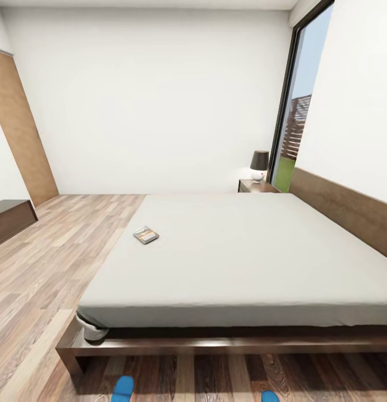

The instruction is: In the bedroom, move the book from the bed onto either nightstand, and place the two sandals side by side next to the bed.

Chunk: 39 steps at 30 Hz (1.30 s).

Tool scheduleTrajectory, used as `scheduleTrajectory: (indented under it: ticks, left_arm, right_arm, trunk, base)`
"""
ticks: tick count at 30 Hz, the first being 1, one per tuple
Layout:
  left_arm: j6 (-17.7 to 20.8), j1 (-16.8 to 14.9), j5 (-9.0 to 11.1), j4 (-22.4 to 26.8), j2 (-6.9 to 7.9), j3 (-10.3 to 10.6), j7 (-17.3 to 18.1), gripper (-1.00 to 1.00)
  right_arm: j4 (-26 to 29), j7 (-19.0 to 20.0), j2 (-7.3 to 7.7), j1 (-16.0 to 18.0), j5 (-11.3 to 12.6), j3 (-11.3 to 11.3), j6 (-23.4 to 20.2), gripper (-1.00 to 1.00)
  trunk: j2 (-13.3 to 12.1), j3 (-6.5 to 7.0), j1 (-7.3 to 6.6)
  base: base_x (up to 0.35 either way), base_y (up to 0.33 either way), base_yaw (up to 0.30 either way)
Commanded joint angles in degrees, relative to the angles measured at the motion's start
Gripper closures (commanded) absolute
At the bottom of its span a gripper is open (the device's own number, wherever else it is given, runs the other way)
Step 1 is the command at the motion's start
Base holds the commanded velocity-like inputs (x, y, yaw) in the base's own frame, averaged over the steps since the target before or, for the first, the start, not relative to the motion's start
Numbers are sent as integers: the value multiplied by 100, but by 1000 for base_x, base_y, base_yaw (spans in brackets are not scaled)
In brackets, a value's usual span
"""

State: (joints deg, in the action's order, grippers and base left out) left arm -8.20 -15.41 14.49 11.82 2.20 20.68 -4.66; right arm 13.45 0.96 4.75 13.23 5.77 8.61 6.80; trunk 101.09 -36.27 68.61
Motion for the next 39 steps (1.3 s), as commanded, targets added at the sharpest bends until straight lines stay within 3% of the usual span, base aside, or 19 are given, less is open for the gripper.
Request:
scheduleTrajectory:
  ticks: [1,6,11,16,28,39]
  left_arm:
    - [-18,-11,45,-1,2,50,-26,100]
    - [-18,-33,45,-3,2,50,-26,100]
    - [-19,-39,45,-6,0,50,-26,100]
    - [-20,-49,45,-5,4,50,-26,100]
    - [-16,-143,45,-4,8,50,-26,100]
    - [-8,-178,45,-3,8,50,-26,100]
  right_arm:
    - [-4,10,14,4,61,39,22,100]
    - [-5,71,170,4,70,27,4,100]
    - [-14,604,538,19,73,19,-101,100]
    - [12,840,685,46,61,18,-427,100]
    - [814,964,747,25,69,30,-702,100]
    - [1911,1143,825,3,66,-55,-1780,100]
  trunk:
    - [44,-24,22]
    - [245,-114,132]
    - [445,-204,242]
    - [646,-293,351]
    - [1127,-509,615]
    - [1568,-706,857]
  base:
    - [0,0,0]
    - [0,0,0]
    - [0,0,0]
    - [0,0,0]
    - [0,0,0]
    - [0,0,0]
